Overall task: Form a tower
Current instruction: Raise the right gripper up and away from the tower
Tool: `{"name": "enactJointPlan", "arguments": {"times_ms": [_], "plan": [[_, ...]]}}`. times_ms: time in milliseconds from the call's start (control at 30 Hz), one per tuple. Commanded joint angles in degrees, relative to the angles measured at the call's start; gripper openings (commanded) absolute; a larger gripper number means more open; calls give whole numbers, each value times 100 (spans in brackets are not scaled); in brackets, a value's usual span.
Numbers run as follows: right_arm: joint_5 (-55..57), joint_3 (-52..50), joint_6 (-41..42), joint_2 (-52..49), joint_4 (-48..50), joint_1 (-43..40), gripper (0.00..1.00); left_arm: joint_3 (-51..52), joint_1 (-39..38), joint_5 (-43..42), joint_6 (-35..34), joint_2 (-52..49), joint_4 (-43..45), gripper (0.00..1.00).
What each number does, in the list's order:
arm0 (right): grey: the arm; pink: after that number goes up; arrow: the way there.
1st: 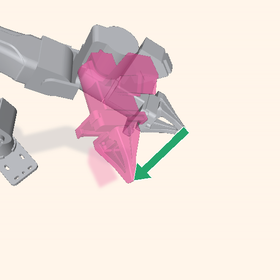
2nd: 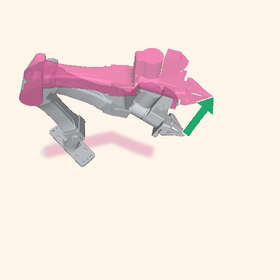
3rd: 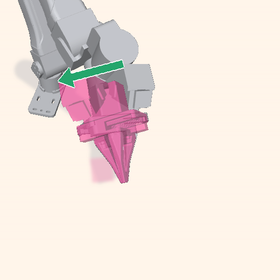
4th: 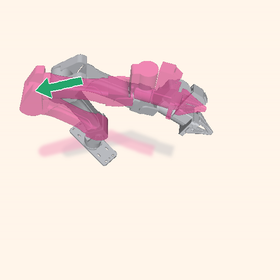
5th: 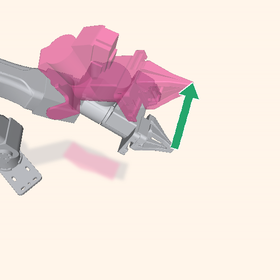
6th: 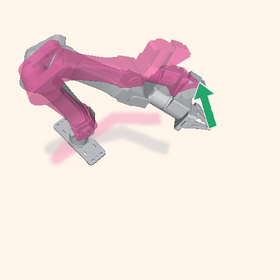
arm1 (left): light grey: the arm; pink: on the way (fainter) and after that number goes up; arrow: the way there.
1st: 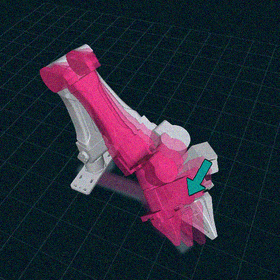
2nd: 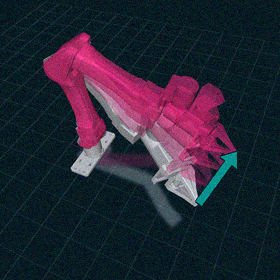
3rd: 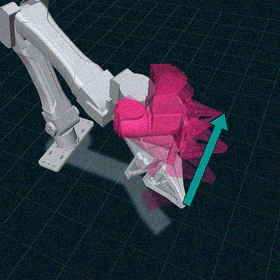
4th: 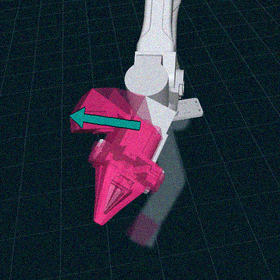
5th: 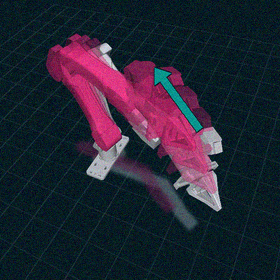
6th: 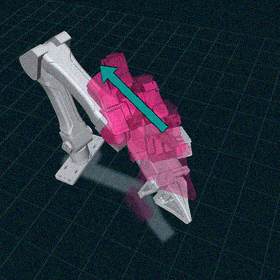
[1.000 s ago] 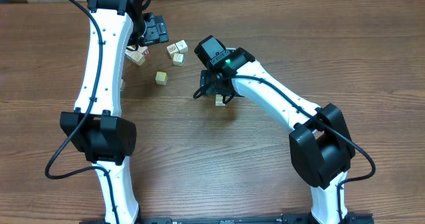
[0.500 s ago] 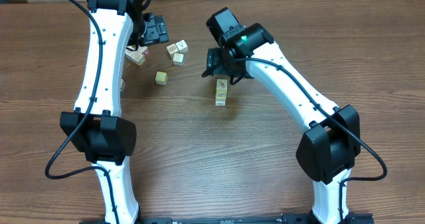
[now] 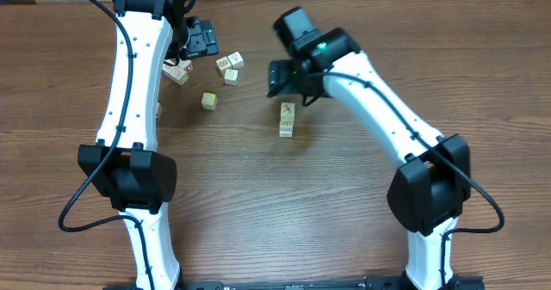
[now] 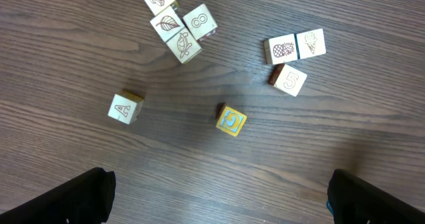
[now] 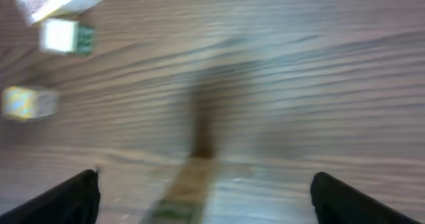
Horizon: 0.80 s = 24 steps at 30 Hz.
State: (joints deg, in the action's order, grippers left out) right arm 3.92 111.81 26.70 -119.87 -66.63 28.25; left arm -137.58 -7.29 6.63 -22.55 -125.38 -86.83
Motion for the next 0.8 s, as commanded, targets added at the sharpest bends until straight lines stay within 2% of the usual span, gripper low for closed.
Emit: {"name": "enactJointPlan", "arguments": {"times_ms": [0, 367, 767], "plan": [[155, 66, -42, 26, -127, -490, 100, -90, -24, -26, -79, 79, 9, 100], [155, 63, -39, 26, -225, -1303, 100, -90, -24, -26, -79, 79, 9, 100], [155, 63, -42, 28, -223, -1412, 100, -90, -24, -26, -79, 79, 9, 100]]}}
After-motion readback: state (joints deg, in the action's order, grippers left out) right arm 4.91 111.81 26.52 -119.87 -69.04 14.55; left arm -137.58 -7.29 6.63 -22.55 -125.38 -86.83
